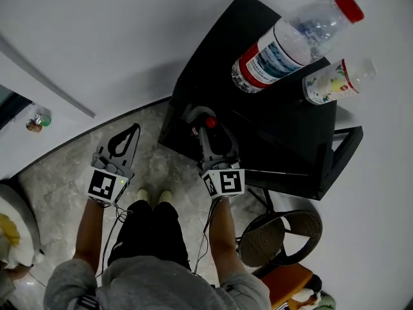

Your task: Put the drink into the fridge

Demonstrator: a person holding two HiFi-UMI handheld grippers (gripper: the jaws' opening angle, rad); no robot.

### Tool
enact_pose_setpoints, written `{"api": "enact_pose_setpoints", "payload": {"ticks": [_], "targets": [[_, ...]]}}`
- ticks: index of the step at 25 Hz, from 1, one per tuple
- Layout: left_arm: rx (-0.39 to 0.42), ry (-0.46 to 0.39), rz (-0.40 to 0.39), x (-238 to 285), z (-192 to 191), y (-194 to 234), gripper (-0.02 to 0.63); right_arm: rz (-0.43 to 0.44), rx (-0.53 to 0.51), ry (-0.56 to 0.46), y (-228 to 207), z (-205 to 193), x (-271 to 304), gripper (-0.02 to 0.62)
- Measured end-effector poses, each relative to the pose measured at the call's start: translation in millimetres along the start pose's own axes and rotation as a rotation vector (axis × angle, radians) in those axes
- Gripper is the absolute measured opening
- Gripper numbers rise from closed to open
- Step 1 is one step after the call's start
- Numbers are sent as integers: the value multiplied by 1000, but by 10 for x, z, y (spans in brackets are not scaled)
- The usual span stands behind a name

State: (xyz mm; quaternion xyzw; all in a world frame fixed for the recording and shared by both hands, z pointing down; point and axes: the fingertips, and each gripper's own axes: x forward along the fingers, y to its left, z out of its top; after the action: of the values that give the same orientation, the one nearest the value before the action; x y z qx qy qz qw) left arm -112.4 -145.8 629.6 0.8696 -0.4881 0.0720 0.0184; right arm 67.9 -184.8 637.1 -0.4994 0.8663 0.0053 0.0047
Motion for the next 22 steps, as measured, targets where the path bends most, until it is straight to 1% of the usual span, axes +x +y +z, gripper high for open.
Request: {"api": "enact_pose_setpoints", "payload": {"ticks": [5,9,15,22], "targets": [[9,3,30,85,-241,114,2,24,1,3,-33,-283,211,146],[1,-3,48,138,-379,186,2,40,5,1,-46,-430,359,144],[-11,9,66,150,-443,256,2,59,0,-6,-31,-535,541,144],[-12,8,71,131,-505,290,2,59,12,-17,-36,-547,610,146]]}}
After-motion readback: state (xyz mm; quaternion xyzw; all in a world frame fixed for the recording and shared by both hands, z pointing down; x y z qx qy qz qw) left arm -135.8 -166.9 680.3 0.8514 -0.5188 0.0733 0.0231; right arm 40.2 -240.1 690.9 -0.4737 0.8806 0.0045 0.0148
